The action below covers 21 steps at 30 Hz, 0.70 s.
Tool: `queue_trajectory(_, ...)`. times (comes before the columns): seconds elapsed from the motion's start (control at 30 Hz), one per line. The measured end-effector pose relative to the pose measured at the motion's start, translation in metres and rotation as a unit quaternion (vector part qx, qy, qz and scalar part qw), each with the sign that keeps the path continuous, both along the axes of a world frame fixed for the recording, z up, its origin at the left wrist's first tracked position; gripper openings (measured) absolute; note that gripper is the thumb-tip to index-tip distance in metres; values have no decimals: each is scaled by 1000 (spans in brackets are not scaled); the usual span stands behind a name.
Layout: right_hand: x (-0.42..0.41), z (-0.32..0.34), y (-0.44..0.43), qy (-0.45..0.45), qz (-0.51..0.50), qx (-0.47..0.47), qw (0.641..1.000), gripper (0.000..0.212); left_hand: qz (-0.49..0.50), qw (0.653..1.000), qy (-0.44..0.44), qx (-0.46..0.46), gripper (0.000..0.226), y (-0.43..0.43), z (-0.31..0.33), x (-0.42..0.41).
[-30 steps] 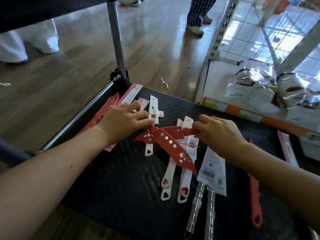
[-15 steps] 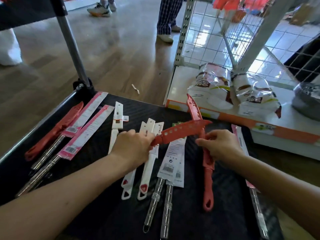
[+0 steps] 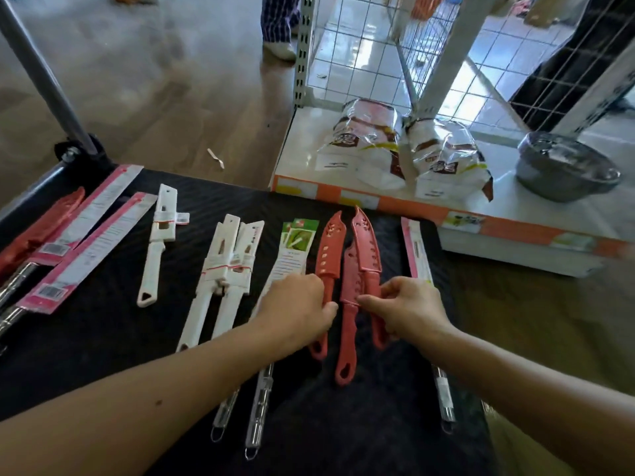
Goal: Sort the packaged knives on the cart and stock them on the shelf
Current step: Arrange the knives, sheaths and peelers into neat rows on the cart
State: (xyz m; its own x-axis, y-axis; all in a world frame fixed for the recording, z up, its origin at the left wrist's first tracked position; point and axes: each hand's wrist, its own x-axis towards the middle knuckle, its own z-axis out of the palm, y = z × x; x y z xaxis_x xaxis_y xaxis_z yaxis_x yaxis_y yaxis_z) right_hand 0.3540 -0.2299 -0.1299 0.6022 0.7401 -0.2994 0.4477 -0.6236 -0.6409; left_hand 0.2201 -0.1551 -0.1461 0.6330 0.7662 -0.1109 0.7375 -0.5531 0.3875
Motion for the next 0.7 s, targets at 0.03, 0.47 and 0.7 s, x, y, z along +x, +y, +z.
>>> queue_trajectory(0.03,0,-1,-1,3,0,4,1000,24,4,1000,4,-16,38,-3,-3,2)
queue_trajectory(0.47,0,-3,-3,-38,72,-79,994,37,3,999,21,-34,39,-6,-9,2)
queue_trajectory(0.7,-1,2,-1,-158,146,-31,976,27,-7,1000,-30,-8,24,-1,-4,-4)
